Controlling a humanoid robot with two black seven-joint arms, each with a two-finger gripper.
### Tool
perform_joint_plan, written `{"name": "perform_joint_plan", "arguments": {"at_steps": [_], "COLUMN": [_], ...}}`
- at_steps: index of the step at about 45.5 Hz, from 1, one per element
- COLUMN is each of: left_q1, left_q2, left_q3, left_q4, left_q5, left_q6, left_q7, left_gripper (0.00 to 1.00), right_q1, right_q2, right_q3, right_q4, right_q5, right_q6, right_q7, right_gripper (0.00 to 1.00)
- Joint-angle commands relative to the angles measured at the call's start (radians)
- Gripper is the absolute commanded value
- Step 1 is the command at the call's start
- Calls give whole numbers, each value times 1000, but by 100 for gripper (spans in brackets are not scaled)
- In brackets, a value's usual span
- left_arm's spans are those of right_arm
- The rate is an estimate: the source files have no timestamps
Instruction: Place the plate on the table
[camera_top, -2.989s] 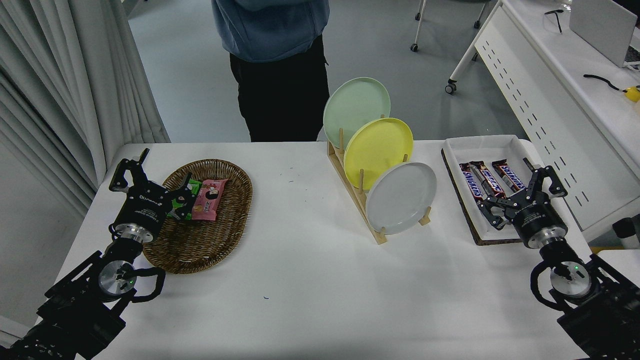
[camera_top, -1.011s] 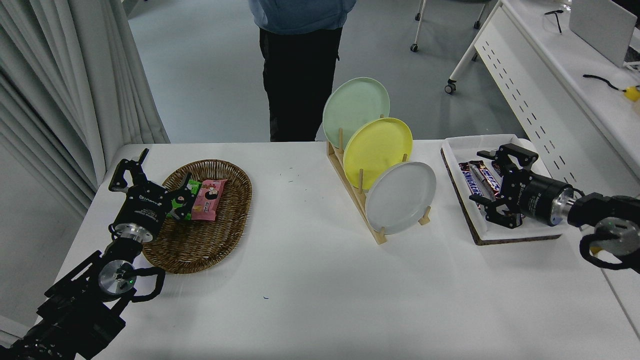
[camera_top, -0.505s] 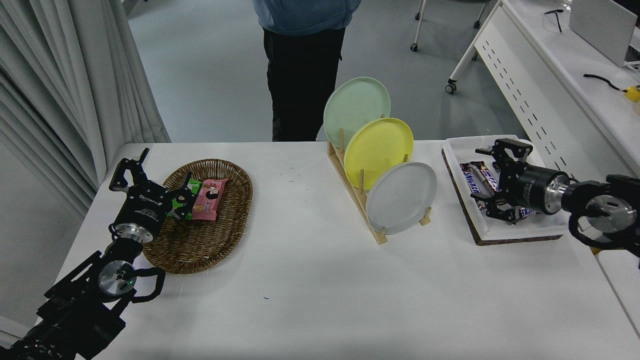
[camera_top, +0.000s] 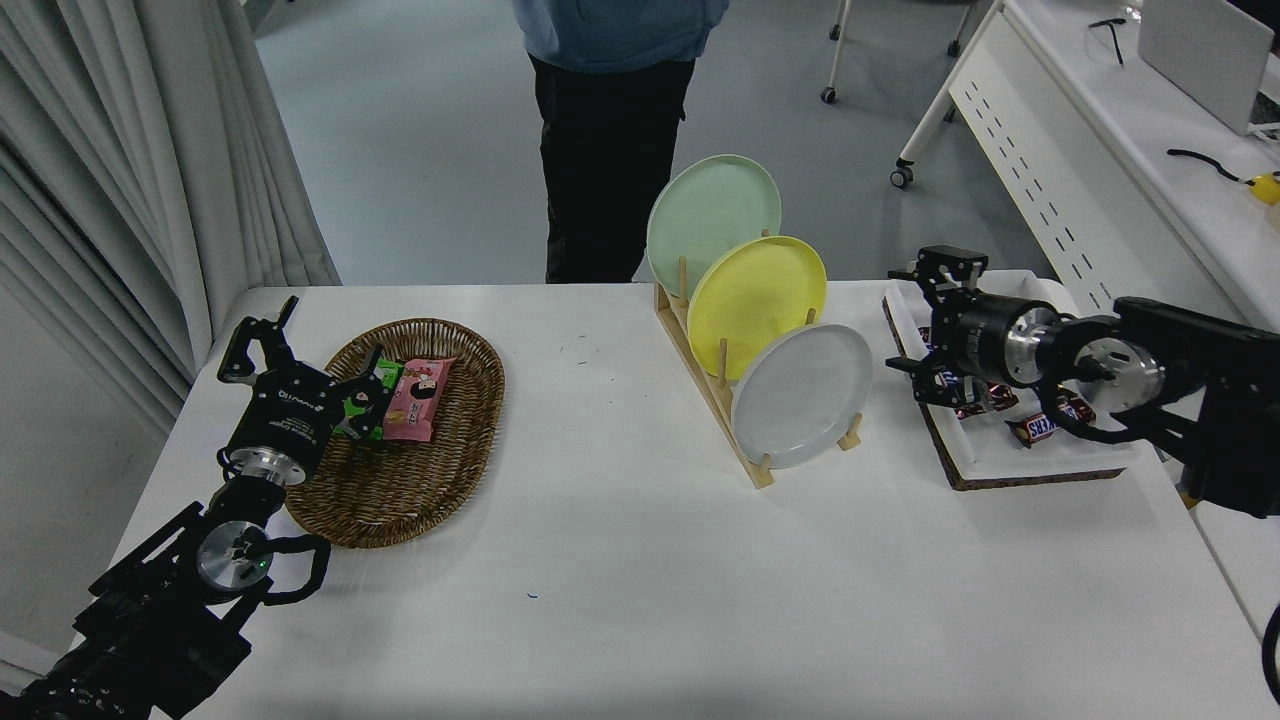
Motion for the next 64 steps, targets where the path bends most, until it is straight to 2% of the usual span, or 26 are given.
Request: {"name": "perform_joint_plan", "arguments": {"at_steps": [1,12,22,32,36,37,49,53,58,61,64], "left_q1": [0,0,0,0,0,0,0,0,0,0,0], "left_q2": [0,0,0,0,0,0,0,-1,0,0,-1], "left_q3": [0,1,0,0,0,0,0,0,0,0,0], "left_q4": [1,1,1,0,1,1,0,0,0,0,0], "left_q5": [0,0,0,0,0,0,0,0,0,0,0], "left_q6": [0,0,0,1,0,0,0,0,0,0,0], "left_q7": [0,0,0,0,0,0,0,0,0,0,0], "left_gripper": [100,100,100,100,100,100,100,100,100,100,100], "right_q1": [21,27,28,-7,-6,-6,-6,-2,1,1,1], "right_q2": [57,59,51,47,45,45,45,47,48,50,51], "right_q3": [-10,-53,-32,28,28,30,28,28,28,26,25], "right_q4": [6,6,0,-3,-6,-8,-12,-12,-12,-12,-12], "right_q5": [-70,-71,-76,11,15,15,25,38,41,51,61], "right_q6": [23,119,119,108,79,58,7,5,4,4,4], "right_q7": [-7,-7,-7,-7,-8,-8,-8,-10,-27,-50,-70], "right_gripper": [100,100,100,100,96,88,85,75,72,64,62]}}
